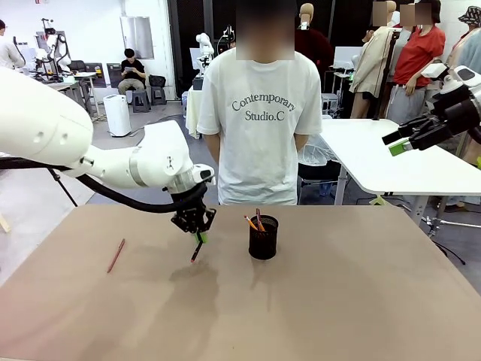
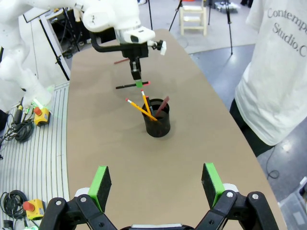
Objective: Place the pens into the pen holder.
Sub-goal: Pick up a writing instrument from the table and place it into the Pen holder.
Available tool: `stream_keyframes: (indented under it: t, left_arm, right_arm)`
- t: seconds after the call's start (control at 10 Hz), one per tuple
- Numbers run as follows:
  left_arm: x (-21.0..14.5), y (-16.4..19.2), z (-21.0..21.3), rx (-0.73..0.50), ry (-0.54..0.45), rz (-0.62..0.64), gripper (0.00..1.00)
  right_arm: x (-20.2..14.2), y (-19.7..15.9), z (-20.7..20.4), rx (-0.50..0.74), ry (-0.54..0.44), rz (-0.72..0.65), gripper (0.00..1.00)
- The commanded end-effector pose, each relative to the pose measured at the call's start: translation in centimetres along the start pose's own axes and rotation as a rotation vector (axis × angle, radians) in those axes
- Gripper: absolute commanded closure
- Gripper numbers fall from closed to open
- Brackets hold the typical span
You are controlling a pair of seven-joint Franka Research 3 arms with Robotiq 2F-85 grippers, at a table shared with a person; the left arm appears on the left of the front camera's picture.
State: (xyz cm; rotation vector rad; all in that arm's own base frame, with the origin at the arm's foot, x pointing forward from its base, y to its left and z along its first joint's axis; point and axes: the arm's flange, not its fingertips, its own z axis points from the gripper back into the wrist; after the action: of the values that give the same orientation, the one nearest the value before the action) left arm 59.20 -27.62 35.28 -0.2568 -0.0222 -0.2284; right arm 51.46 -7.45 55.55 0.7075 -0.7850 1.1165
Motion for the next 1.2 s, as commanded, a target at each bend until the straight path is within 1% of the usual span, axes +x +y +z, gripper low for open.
stream_keyframes:
  t: [0.0, 0.1, 0.2, 0.3, 0.4, 0.6, 0.7, 0.8, 0.9, 1.1]
  left_arm:
    - [-2.1, 0.8, 2.7, -0.093, -0.002, -0.098, 1.00]
    - [-2.4, 1.0, 3.8, -0.134, -0.027, -0.161, 1.00]
    - [-2.7, 1.4, 5.1, -0.242, -0.060, -0.255, 1.00]
    - [-3.1, 1.7, 6.3, -0.391, -0.095, -0.374, 1.00]
    - [-3.5, 1.8, 7.1, -0.482, -0.209, -0.476, 1.00]
    - [-3.9, 1.8, 7.9, -0.523, -0.451, -0.546, 1.00]
    - [-4.2, 2.0, 8.4, -0.570, -0.577, -0.609, 1.00]
    - [-4.7, 2.3, 8.7, -0.596, -0.701, -0.760, 1.00]
    - [-5.6, 2.6, 9.0, -0.577, -0.809, -0.893, 1.00]
    - [-6.8, 3.1, 9.7, -0.563, -0.903, -0.983, 1.00]
  right_arm:
    - [0.4, 0.1, 0.2, -0.002, 0.010, 0.003, 0.00]
    - [0.4, 0.1, 0.2, -0.002, 0.010, 0.003, 0.00]
    - [0.4, 0.1, 0.2, -0.002, 0.010, 0.003, 0.00]
    - [0.4, 0.1, 0.2, -0.002, 0.010, 0.003, 0.00]
    - [0.4, 0.1, 0.2, -0.002, 0.010, 0.003, 0.00]
    - [0.4, 0.1, 0.2, -0.002, 0.010, 0.003, 0.00]
    - [0.4, 0.1, 0.2, -0.002, 0.010, 0.003, 0.00]
    - [0.4, 0.1, 0.2, -0.002, 0.010, 0.003, 0.00]
    - [0.4, 0.1, 0.2, -0.002, 0.010, 0.003, 0.00]
    - [0.4, 0.1, 0.2, -0.002, 0.010, 0.003, 0.00]
